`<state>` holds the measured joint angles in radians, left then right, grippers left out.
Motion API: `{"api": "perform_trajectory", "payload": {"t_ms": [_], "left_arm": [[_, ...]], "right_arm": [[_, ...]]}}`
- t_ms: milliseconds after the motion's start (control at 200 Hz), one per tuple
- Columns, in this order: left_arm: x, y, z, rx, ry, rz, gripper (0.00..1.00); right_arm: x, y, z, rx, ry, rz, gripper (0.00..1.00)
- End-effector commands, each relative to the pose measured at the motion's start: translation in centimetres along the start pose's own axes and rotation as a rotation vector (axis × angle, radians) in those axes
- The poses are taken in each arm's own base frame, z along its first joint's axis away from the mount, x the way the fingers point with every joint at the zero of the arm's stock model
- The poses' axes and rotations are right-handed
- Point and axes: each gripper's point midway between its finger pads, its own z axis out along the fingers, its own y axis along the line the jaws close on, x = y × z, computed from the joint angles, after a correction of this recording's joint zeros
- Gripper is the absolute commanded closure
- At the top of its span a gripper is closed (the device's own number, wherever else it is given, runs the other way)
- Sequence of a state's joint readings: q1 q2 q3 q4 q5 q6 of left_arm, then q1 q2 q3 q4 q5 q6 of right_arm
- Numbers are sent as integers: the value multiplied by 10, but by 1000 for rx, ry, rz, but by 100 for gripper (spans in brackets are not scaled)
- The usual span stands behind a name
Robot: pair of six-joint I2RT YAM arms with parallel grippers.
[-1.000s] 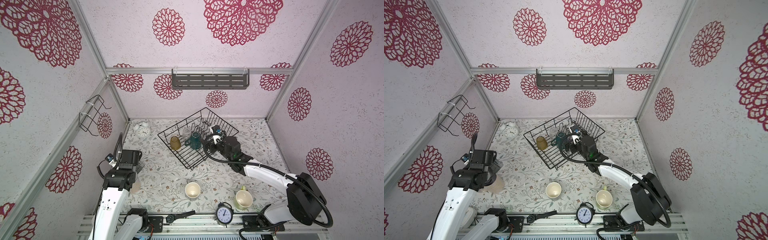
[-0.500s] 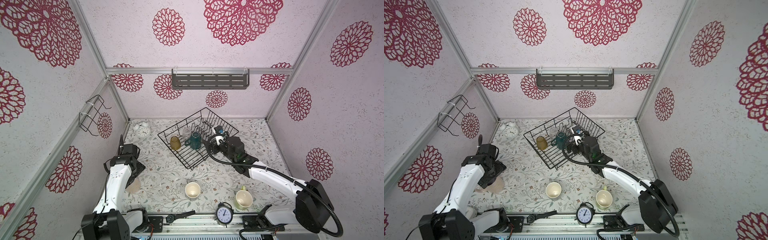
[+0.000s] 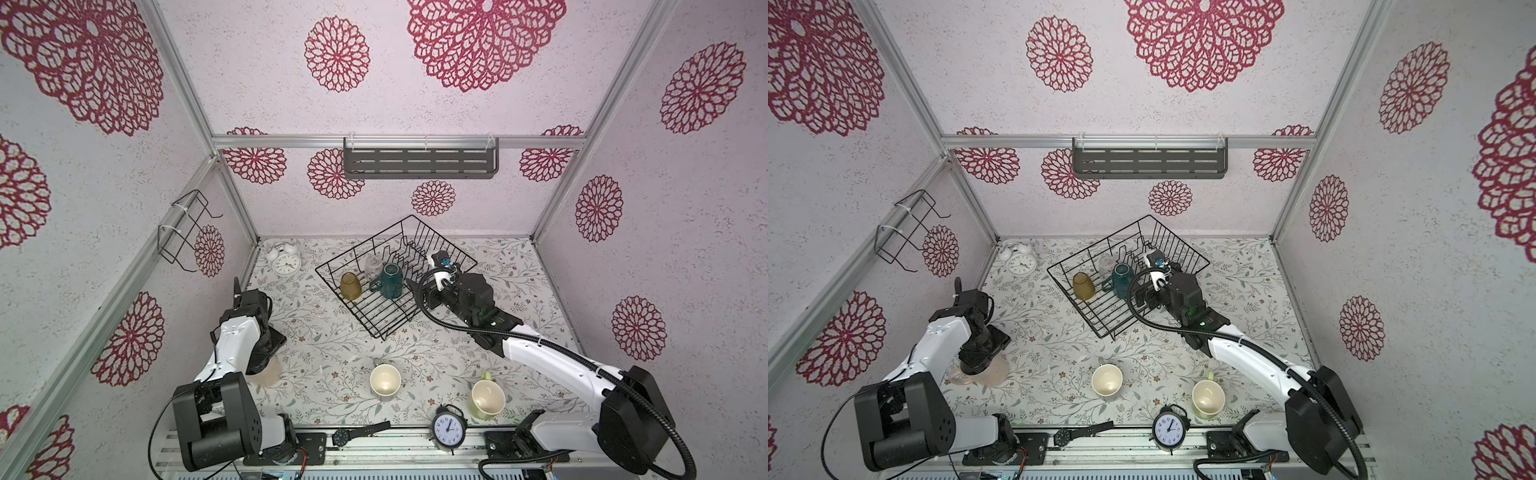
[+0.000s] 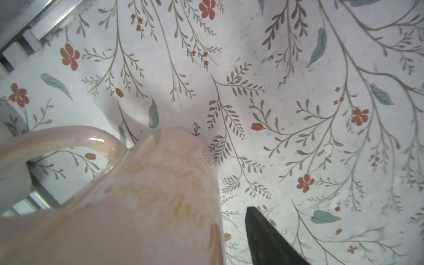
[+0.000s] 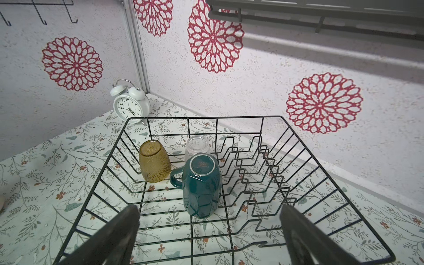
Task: Load cups into a dish rack
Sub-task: Pick up the cup from the bottom-left of the table.
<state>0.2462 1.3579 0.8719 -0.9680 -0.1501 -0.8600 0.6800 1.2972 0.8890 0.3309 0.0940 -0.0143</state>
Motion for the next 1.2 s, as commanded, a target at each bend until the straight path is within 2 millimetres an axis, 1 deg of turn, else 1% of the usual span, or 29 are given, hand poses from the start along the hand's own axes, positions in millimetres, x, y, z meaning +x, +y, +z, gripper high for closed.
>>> {"api": "perform_trajectory", "payload": {"t_ms": [0,25,40,110,160,175,195,255,345,415,525,575,625,666,756,906,1026,1126,1196], "left_arm": [[-1,-9,-4,58,-3,-1,53],[-2,-10,-5,62,-6,-3,57],[-3,-9,-6,60,-11,-4,61],[-6,-4,-9,30,-38,4,69],[-6,0,-9,10,-45,9,80],[-6,0,-8,9,-45,11,81],[-5,1,-8,8,-42,15,87],[-2,-3,-8,34,-28,26,100],[3,-11,-13,87,-8,39,100],[5,-20,-23,155,-4,48,100],[4,-35,-46,270,-13,48,100],[3,-43,-61,330,-18,56,100],[3,-51,-77,400,-26,74,100],[4,-59,-90,463,-33,96,100],[9,-80,-125,634,-45,191,100],[13,-97,-180,849,-88,250,100],[20,-114,-222,1068,-113,290,100],[30,-126,-247,1218,-96,322,100],[38,-133,-261,1288,-96,364,100]], "right_arm": [[-20,-4,-13,13,-52,22,1],[-20,-5,-14,16,-52,24,1],[-21,-5,-15,17,-56,26,1],[-24,-5,-19,19,-65,39,1],[-24,-5,-21,17,-67,40,1],[-25,-5,-21,17,-68,40,1],[-26,-6,-22,21,-71,39,1],[-27,-9,-25,34,-73,39,1],[-29,-10,-27,40,-79,42,1],[-30,-8,-28,25,-80,40,1],[-29,0,-28,-20,-72,27,1],[-28,3,-30,-39,-81,30,1],[-27,13,-31,-94,-101,12,1],[-26,15,-31,-110,-111,25,1],[-21,26,-31,-215,-84,47,1],[-12,30,-27,-260,-18,96,1],[-13,31,-28,-267,-23,101,1],[-18,29,-29,-256,-48,135,1],[-20,25,-25,-238,-47,230,1]]}}
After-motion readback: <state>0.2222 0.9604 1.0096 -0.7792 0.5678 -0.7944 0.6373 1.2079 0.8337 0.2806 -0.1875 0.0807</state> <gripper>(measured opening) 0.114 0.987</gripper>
